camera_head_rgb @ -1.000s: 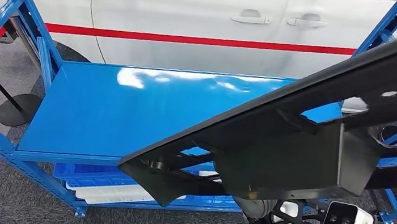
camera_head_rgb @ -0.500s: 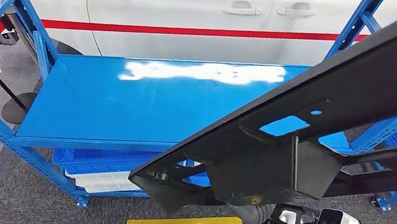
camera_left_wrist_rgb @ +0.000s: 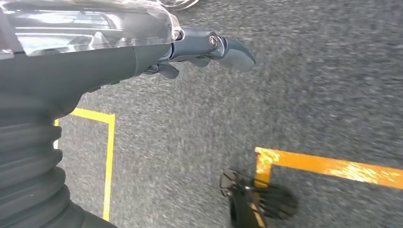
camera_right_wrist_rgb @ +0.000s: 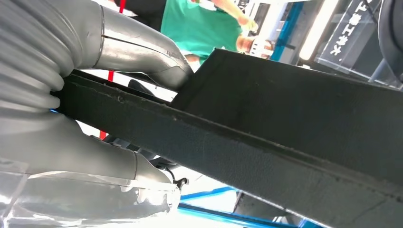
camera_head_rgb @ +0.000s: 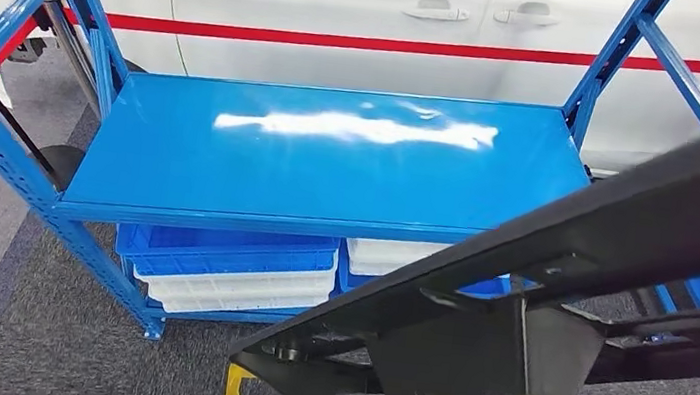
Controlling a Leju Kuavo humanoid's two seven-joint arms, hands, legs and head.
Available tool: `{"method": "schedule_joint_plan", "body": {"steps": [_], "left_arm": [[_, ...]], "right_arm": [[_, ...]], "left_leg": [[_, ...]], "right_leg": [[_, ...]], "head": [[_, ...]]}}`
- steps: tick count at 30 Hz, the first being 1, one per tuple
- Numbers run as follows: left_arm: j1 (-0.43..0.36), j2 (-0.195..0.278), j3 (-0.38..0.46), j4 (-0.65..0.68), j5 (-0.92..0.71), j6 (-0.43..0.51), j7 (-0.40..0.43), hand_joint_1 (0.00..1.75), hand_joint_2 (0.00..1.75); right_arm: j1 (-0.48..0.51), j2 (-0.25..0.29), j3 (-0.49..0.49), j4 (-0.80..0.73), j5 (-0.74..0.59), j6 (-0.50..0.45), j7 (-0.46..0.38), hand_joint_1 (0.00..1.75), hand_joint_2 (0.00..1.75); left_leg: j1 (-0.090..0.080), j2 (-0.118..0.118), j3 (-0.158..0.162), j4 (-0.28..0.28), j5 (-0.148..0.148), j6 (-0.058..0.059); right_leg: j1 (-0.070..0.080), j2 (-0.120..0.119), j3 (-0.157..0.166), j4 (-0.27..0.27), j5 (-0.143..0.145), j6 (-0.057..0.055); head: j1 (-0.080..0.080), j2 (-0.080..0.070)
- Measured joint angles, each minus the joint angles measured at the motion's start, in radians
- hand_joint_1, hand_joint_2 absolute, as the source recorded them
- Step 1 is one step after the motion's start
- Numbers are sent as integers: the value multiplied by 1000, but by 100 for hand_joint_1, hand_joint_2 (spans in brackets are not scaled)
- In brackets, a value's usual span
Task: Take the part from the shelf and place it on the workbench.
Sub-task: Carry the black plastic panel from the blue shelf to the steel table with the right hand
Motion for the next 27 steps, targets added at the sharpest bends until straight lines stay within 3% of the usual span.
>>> {"method": "schedule_joint_plan", "body": {"steps": [1, 2, 3, 4, 6, 8, 10, 12, 13, 14, 16, 17, 18, 19, 20, 22, 24, 27], "left_arm": [[0, 1, 0, 0, -6, -4, -3, 0, 175], [0, 3, 0, 0, -15, -10, -6, 0, 175], [1, 6, 0, 0, -22, -17, -9, 0, 175], [1, 8, 0, 0, -27, -22, -12, 0, 175], [0, 11, 0, 0, -31, -27, -16, 0, 175], [0, 11, 0, 0, -35, -27, -17, 0, 175], [-1, 13, 0, 0, -41, -24, -14, 0, 175], [-2, 15, 0, 0, -48, -23, -8, 0, 175], [-3, 17, 0, 0, -52, -24, -6, 0, 175], [-3, 18, 0, 0, -56, -27, -5, 0, 175], [-3, 24, 0, 0, -65, -32, -9, 0, 175], [-4, 27, 0, 0, -68, -35, -12, 0, 175], [-3, 29, 0, 0, -70, -36, -16, 0, 175], [-3, 32, 1, 0, -71, -36, -18, 0, 175], [-2, 33, 1, 0, -71, -35, -18, 0, 175], [-3, 37, 4, 0, -71, -34, -16, 0, 175], [-4, 39, 8, 0, -73, -35, -13, 0, 175], [-2, 41, 13, 0, -81, -43, -12, 0, 175]], "right_arm": [[7, 0, -8, -1, 2, -2, 0, 169, 175], [18, 0, -16, -3, 7, -8, 0, 169, 175], [32, 1, -22, -8, 11, -16, 0, 169, 175], [48, 2, -27, -14, 15, -23, 0, 169, 175], [77, 9, -34, -32, 19, -29, 0, 169, 175], [98, 25, -39, -55, 20, -25, 0, 169, 175], [108, 44, -43, -72, 20, -27, 0, 169, 175], [106, 56, -44, -78, 19, -42, 0, 169, 175], [104, 58, -44, -80, 18, -51, 0, 169, 175], [102, 60, -44, -81, 18, -59, 0, 169, 175], [110, 61, -45, -88, 23, -66, 0, 169, 175], [122, 62, -47, -94, 30, -63, 0, 169, 175], [138, 66, -49, -102, 42, -52, 0, 169, 175], [154, 71, -53, -110, 55, -36, 0, 169, 175], [169, 80, -58, -118, 67, -18, 0, 169, 175], [190, 101, -68, -132, 87, 14, 0, 169, 175], [205, 122, -75, -142, 107, 26, 0, 169, 175], [216, 143, -84, -150, 133, 21, 0, 169, 175]], "left_leg": [[0, 1, -14, 1, 11, 1], [-1, 1, -29, 2, 21, 1], [-1, 1, -44, 5, 31, -1], [-1, 0, -58, 8, 40, -3], [0, 0, -81, 16, 53, -10], [-3, 0, -95, 24, 64, -21], [-3, 1, -100, 25, 77, -34], [-3, 0, -107, 36, 81, -46], [-3, -1, -117, 59, 63, -51], [-2, -2, -134, 100, 25, -54], [1, -3, -171, 218, -76, -58], [1, -3, -181, 273, -109, -59], [1, -3, -178, 307, -116, -59], [1, -3, -160, 309, -100, -58], [1, -3, -124, 275, -72, -56], [-1, -4, -18, 137, -40, -48], [-5, -6, 52, 27, -52, -40], [-7, -4, 47, 2, -45, -25]], "right_leg": [[-2, 0, -17, 66, -44, 5], [-5, 0, -25, 121, -65, 9], [-7, 0, -20, 151, -64, 12], [-8, 0, 2, 145, -45, 13], [-9, 0, 97, 34, -2, 9], [-4, 0, 188, -99, -3, -2], [3, 1, 212, -147, -12, -17], [1, -2, 201, -151, 4, -33], [-1, -4, 193, -154, 14, -41], [-2, -6, 184, -157, 25, -48], [0, -9, 160, -156, 45, -55], [2, -10, 146, -154, 55, -56], [4, -11, 131, -152, 64, -56], [5, -12, 116, -149, 73, -55], [6, -12, 100, -144, 82, -54], [8, -11, 75, -133, 96, -48], [10, -11, 63, -126, 109, -39], [8, -10, 55, -124, 122, -21]], "head": [[0, 0], [0, 0], [0, 0], [0, 0], [0, 0], [0, 0], [0, 0], [-1, 0], [0, 0], [-1, 0], [-1, 0], [-1, 0], [-1, 0], [-1, 0], [-1, 0], [-1, 0], [-1, 0], [-1, 0]]}}
